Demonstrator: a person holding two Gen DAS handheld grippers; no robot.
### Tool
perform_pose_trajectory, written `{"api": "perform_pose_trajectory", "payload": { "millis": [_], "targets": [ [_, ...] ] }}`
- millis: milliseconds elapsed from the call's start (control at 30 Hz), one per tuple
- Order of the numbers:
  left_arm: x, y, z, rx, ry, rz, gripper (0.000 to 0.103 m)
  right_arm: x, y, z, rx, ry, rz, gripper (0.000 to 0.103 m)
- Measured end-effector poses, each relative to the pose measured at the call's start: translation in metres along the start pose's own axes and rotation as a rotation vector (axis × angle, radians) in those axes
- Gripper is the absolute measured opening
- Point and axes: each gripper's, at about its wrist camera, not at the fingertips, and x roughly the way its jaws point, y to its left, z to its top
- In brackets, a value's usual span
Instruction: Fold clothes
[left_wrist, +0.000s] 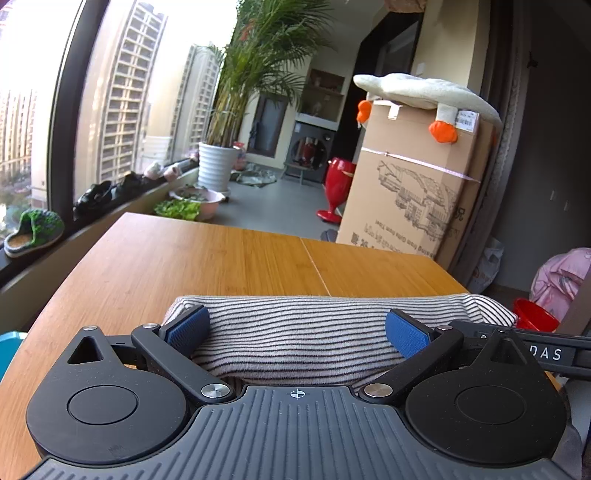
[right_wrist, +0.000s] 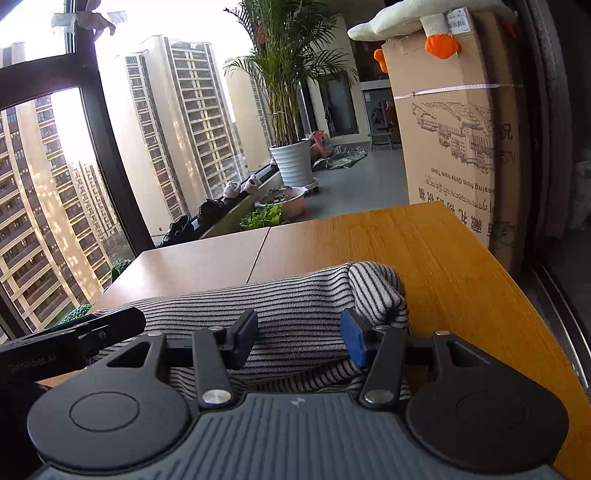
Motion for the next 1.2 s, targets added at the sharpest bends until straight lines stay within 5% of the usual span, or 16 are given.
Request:
{"api": "perform_pose_trajectory", "payload": {
  "millis": [133, 1200],
  "targets": [
    [0.000, 0.003, -0.001, -0.004, -0.002, -0.004, 0.103, 0.003, 0.007, 0.002, -0.033, 0.006, -0.008, 0.060],
    [-0.005, 0.013, -0.005, -0.034, -0.016, -0.031, 0.103, -0.007, 0.001, 0.005, 0.000, 0.004, 0.004, 0.057]
  ]
}}
